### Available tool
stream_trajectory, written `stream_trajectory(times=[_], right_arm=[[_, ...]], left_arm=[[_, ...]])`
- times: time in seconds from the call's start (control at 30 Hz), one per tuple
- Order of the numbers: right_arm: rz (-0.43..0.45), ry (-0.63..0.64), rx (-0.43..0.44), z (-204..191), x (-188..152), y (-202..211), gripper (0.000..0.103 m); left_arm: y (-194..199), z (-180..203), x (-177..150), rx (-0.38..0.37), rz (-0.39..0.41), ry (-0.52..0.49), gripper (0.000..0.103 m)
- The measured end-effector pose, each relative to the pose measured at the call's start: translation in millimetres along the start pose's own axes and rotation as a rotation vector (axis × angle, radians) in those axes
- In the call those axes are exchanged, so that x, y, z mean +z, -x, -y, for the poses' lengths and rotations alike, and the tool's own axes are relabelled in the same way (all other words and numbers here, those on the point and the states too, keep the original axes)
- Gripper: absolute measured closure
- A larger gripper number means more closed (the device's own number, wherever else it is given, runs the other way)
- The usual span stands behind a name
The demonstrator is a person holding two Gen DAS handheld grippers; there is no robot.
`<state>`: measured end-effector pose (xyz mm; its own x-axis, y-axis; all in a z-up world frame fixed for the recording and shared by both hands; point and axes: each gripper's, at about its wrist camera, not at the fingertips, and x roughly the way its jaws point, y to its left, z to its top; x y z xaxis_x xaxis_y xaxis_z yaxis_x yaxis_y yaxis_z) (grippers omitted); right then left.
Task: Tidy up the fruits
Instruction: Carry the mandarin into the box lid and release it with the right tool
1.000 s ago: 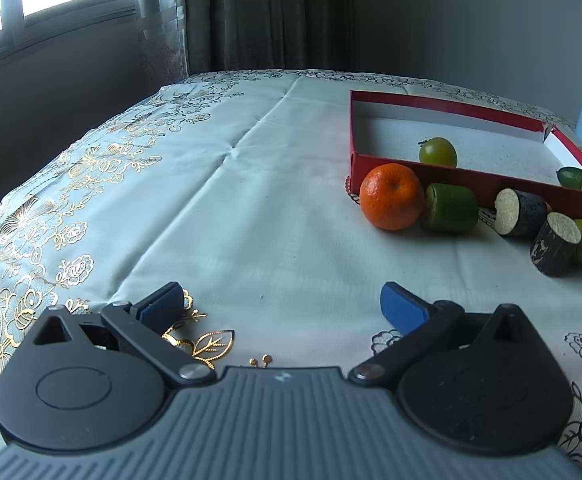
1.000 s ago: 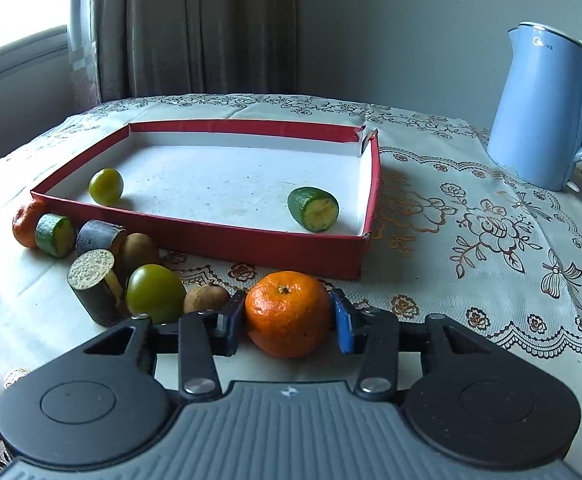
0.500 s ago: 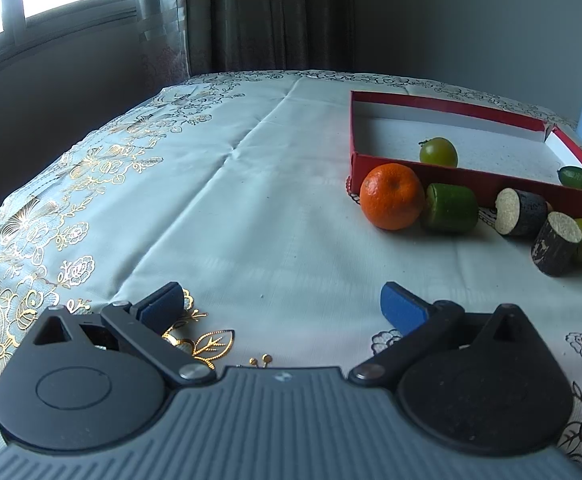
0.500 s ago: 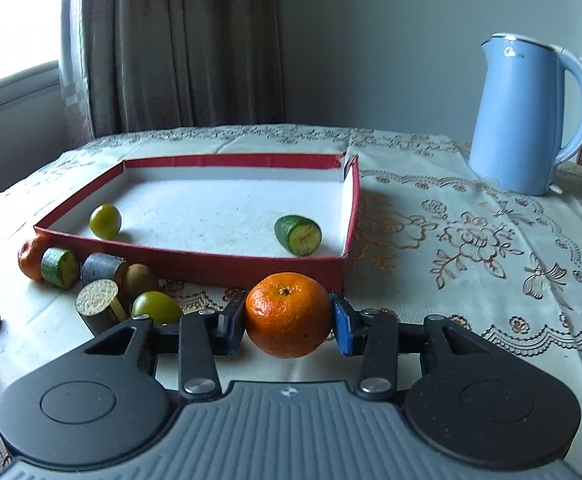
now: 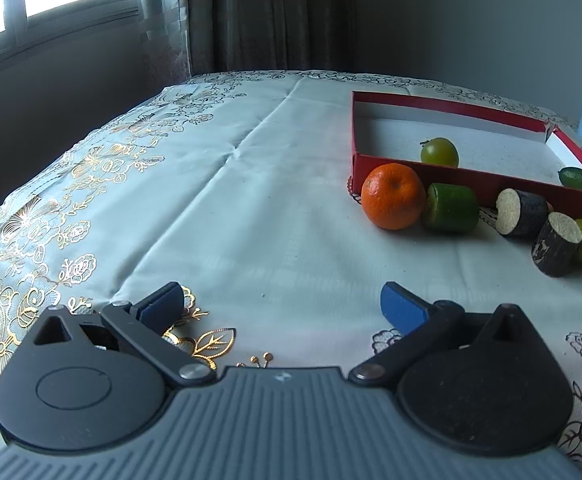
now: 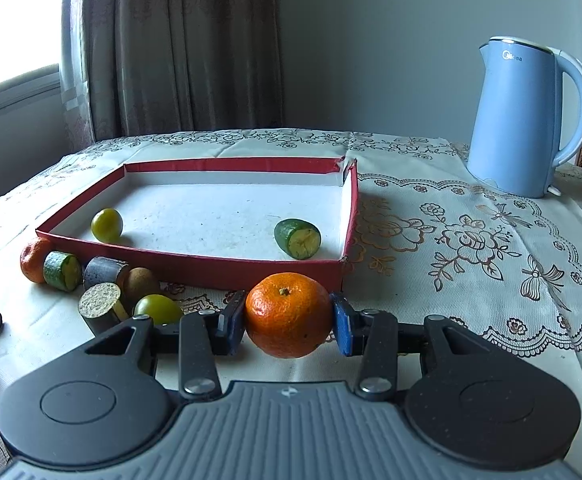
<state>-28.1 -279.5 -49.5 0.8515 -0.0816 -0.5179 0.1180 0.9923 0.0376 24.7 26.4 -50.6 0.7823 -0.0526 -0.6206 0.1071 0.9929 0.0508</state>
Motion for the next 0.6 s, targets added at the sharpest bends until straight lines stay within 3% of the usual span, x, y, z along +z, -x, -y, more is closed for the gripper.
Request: stream_trajectory(times=[0.43,0.6], right_arm=[[0.059,0.039,-0.012,-11,38,2,0.060],[0.011,0.049,-0.019,-19,62,-30,0.060]], left_arm=[[0,-2,0,-0.008,-0.003,0.011,0.000],[-1,-2,0,-0.010,-0.005,0.014,0.000]])
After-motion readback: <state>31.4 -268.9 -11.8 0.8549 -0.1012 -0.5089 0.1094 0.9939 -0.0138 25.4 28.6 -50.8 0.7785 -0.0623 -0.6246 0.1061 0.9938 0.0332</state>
